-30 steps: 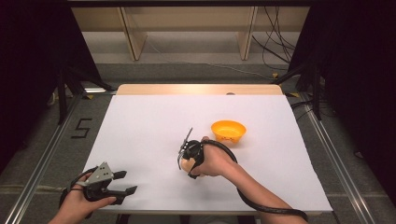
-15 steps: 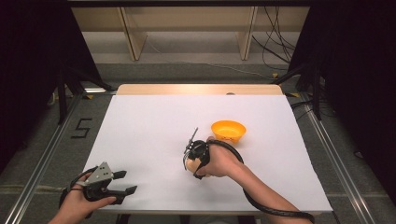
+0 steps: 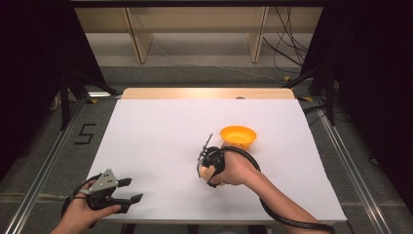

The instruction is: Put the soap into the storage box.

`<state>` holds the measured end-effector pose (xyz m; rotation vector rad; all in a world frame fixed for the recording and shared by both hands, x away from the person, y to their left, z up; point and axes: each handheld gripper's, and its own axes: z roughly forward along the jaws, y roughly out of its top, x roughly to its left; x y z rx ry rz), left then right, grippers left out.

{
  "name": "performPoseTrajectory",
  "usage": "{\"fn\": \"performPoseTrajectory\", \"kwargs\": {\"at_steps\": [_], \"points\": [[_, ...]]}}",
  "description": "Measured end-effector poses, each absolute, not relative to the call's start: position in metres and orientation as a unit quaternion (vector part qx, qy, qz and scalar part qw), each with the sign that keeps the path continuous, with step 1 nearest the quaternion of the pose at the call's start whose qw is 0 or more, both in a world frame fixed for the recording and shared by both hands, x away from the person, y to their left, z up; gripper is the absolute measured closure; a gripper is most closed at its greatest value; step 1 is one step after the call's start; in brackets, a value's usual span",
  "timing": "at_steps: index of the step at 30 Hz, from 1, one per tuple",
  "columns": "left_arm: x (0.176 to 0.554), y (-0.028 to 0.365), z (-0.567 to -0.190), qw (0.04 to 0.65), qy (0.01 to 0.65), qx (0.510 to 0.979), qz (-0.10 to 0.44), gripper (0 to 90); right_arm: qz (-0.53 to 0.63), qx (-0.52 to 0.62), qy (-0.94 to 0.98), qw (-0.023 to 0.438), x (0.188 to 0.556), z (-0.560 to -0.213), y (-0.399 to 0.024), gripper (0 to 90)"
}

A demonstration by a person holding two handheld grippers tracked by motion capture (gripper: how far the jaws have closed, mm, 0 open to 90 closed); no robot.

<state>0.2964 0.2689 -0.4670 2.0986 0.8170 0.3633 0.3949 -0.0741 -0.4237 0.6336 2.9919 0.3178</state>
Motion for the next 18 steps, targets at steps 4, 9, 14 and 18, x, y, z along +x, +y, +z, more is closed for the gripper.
{"fn": "performPoseTrajectory", "kwargs": {"at_steps": [4,9,14,18], "points": [[0.296,0.269,-0.467,0.418,0.326,0.836,0.144,29.3,0.095,0.186,0.977,0.04,0.396,-0.423,-0.079,33.5],[0.298,0.27,-0.466,0.41,0.319,0.841,0.151,29.3,0.077,0.16,0.983,0.034,0.395,-0.422,-0.085,33.5],[0.297,0.269,-0.467,0.419,0.328,0.834,0.145,29.3,0.061,0.142,0.988,0.026,0.395,-0.422,-0.092,33.5],[0.298,0.27,-0.466,0.41,0.319,0.841,0.153,29.2,0.051,0.139,0.989,0.019,0.395,-0.419,-0.101,33.4]]}}
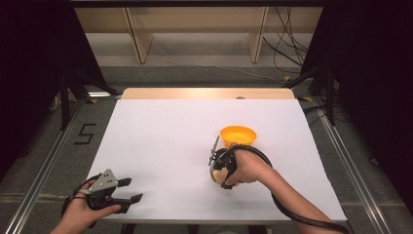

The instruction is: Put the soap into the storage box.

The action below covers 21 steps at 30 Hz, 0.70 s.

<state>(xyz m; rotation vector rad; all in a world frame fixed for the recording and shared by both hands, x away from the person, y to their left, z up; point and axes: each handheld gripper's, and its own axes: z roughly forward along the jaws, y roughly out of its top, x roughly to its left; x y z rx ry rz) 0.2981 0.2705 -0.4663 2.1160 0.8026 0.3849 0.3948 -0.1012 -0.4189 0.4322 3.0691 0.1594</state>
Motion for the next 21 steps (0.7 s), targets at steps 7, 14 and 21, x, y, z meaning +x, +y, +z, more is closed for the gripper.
{"fn": "performPoseTrajectory", "kwargs": {"at_steps": [7,14,21], "points": [[0.299,0.271,-0.466,0.407,0.314,0.843,0.157,29.3,0.045,0.114,0.992,0.003,0.397,-0.417,-0.11,33.4],[0.297,0.269,-0.467,0.419,0.329,0.834,0.146,29.2,0.036,-0.004,0.999,-0.02,0.399,-0.42,-0.115,33.5],[0.297,0.27,-0.466,0.416,0.328,0.836,0.144,29.2,0.001,-0.035,0.999,-0.018,0.401,-0.42,-0.123,33.5]]}}
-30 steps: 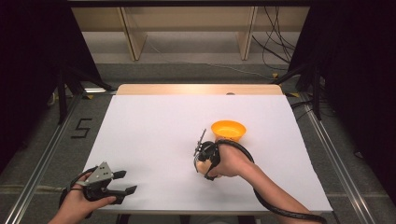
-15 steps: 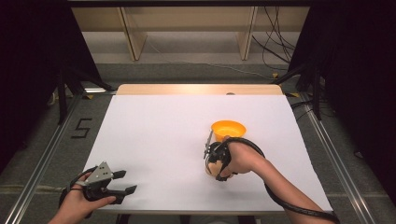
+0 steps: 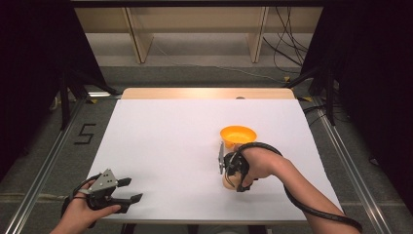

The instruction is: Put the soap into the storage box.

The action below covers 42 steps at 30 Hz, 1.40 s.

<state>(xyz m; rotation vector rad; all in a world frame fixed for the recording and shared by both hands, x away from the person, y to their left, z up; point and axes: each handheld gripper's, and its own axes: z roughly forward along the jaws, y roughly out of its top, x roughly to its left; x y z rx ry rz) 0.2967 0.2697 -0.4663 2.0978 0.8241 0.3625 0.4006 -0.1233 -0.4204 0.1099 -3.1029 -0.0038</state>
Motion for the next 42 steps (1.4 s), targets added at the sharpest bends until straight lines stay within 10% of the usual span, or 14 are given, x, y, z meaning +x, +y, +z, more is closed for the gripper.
{"fn": "performPoseTrajectory", "kwargs": {"at_steps": [42], "points": [[0.297,0.27,-0.466,0.414,0.329,0.836,0.144,29.2,0.019,-0.001,-1.0,0.006,0.418,-0.408,-0.145,33.4]]}}
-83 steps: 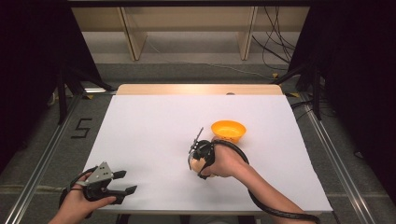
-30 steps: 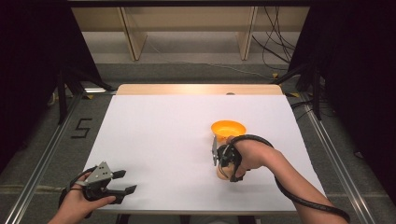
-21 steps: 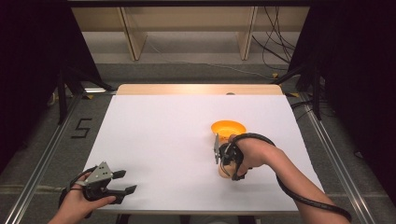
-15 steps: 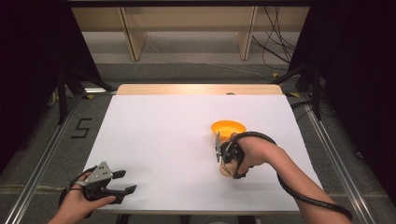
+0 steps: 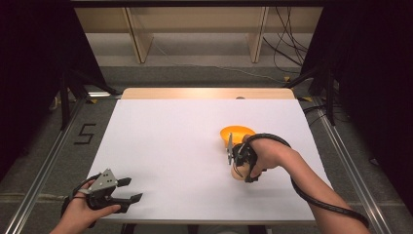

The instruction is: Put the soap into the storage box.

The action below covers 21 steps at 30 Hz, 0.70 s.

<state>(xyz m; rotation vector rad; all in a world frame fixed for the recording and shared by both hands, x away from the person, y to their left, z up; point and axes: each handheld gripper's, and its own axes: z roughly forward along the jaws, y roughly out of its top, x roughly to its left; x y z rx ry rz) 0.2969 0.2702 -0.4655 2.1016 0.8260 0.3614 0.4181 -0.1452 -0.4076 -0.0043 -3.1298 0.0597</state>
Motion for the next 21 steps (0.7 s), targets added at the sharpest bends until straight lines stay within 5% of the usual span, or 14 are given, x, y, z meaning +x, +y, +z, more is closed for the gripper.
{"fn": "performPoseTrajectory", "kwargs": {"at_steps": [21], "points": [[0.2964,0.2708,-0.4651,0.416,0.33,0.835,0.146,29.3,0.022,-0.012,-1.0,-0.008,0.4282,-0.3994,-0.1495,33.5]]}}
